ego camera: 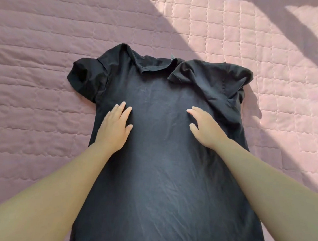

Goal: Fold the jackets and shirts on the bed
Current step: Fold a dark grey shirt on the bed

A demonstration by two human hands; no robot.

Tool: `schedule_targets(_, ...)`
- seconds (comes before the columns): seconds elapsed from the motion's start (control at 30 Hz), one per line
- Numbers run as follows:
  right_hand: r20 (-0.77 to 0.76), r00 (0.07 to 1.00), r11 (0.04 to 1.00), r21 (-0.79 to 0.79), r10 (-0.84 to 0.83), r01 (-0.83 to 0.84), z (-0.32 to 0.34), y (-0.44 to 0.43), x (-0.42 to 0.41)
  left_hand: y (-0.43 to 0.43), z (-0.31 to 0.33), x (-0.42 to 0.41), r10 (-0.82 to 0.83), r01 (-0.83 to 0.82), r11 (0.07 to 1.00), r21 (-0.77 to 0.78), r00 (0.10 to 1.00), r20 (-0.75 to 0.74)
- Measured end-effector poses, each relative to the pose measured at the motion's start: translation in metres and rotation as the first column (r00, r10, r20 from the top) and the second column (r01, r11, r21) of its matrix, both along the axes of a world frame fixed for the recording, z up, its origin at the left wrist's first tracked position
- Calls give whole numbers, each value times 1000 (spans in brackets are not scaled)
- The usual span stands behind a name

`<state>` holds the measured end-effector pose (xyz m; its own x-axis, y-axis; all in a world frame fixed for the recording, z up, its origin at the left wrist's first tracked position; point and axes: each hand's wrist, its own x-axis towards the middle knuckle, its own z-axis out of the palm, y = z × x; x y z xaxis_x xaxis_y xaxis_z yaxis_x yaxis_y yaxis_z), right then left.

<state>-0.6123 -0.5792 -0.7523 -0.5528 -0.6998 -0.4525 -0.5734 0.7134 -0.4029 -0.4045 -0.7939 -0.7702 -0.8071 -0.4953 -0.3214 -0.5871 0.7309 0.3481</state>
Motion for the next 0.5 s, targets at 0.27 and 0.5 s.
schedule_targets(0.27, -280, 920, 961, 36, 272, -274, -29, -75, -56, -71, -25, -79, -209, 237, 951, -199, 966, 150)
schedule_targets(0.5, -419, 875, 895, 251, -242, 368, -16, -54, -128, -125, -13, -113, -66, 120, 983, -142, 940, 335)
